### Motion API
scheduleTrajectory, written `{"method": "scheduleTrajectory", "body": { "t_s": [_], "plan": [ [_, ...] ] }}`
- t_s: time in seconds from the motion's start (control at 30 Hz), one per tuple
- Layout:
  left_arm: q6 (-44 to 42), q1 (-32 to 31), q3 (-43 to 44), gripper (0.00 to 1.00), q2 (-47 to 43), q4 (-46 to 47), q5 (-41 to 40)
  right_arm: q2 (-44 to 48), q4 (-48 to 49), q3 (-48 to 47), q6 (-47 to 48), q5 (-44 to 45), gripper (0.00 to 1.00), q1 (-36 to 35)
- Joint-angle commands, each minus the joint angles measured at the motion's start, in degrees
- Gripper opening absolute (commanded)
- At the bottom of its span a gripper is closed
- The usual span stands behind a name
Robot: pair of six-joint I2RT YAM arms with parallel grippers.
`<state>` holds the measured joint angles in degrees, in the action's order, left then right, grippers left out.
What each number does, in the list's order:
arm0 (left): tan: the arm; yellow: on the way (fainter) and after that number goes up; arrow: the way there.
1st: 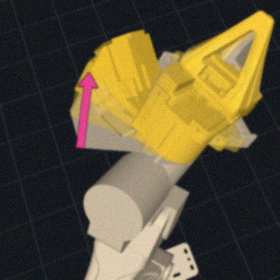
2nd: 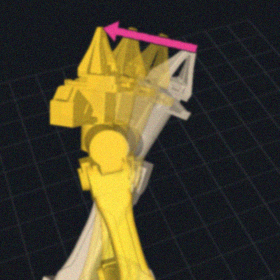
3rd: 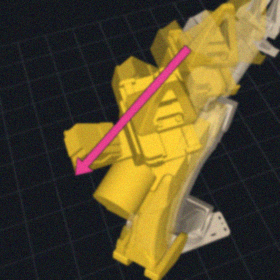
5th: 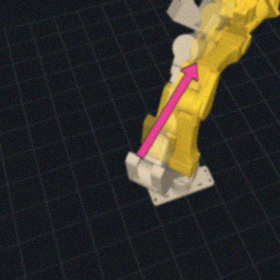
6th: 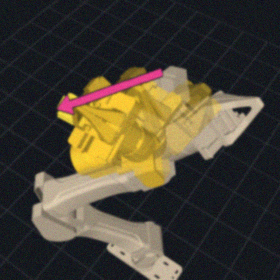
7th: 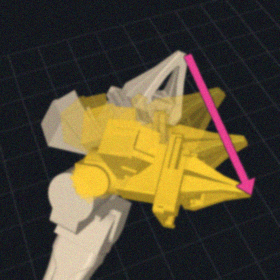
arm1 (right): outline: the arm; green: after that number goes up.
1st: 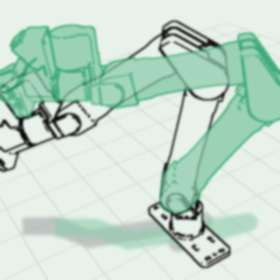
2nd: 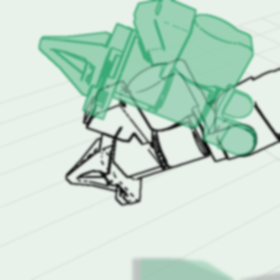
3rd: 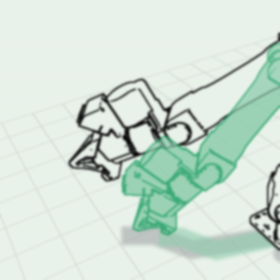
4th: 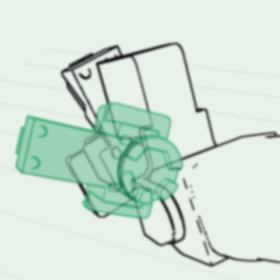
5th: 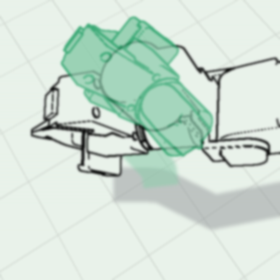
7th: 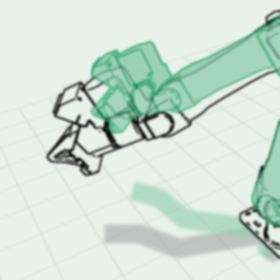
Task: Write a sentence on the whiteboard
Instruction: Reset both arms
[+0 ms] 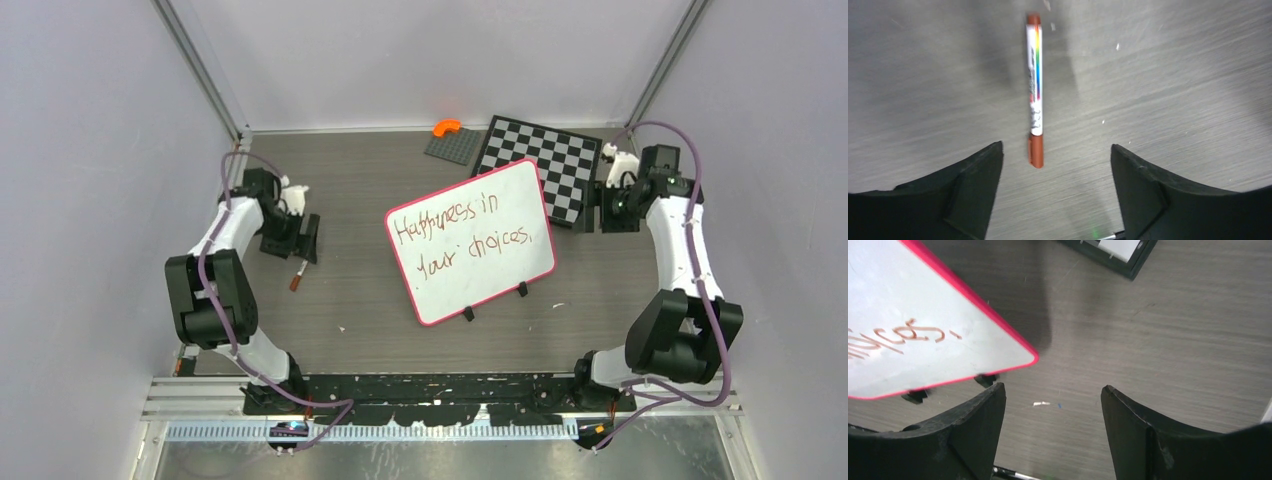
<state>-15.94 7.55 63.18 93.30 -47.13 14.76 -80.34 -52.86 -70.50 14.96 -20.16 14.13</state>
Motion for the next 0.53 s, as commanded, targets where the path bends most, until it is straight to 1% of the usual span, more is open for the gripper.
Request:
{"method": "scheduleTrajectory", "body": {
  "t_s": [0.0, 0.03, 0.13, 0.2, 0.23, 0.33, 0.5],
  "plan": [
    [-1.35, 0.24, 12.26, 0.84, -2.65, -6.24, 3.08, -2.65, -1.77, -9.12, 0.79, -3.43, 0.75, 3.5],
    [-1.32, 0.74, 14.31, 0.89, -2.49, -7.44, 4.5, -3.22, -2.27, -10.65, 0.88, -3.92, 0.75, 4.32],
    [0.23, 2.18, 19.41, 0.93, -2.34, -9.86, 8.8, -4.39, -3.34, -14.53, 1.34, -3.95, 0.75, 6.57],
    [1.63, 3.66, 20.86, 0.95, -3.4, -9.89, 12.78, -5.01, -3.65, -15.79, 1.5, -3.73, 0.75, 8.05],
    [2.67, 4.3, 20.76, 0.99, -4.08, -8.63, 14.2, -5.27, -3.72, -16.24, 1.51, -4.03, 0.75, 8.99],
    [5.7, 5.04, 19.01, 1.0, -6.01, -5.28, 13.17, -5.46, -3.76, -15.77, 1.39, -4.71, 0.75, 9.78],
    [8.81, 5.2, 16.43, 1.0, -7.74, -3.21, 10.58, -5.08, -3.26, -13.75, 0.33, -5.28, 0.76, 9.79]
  ]
}}
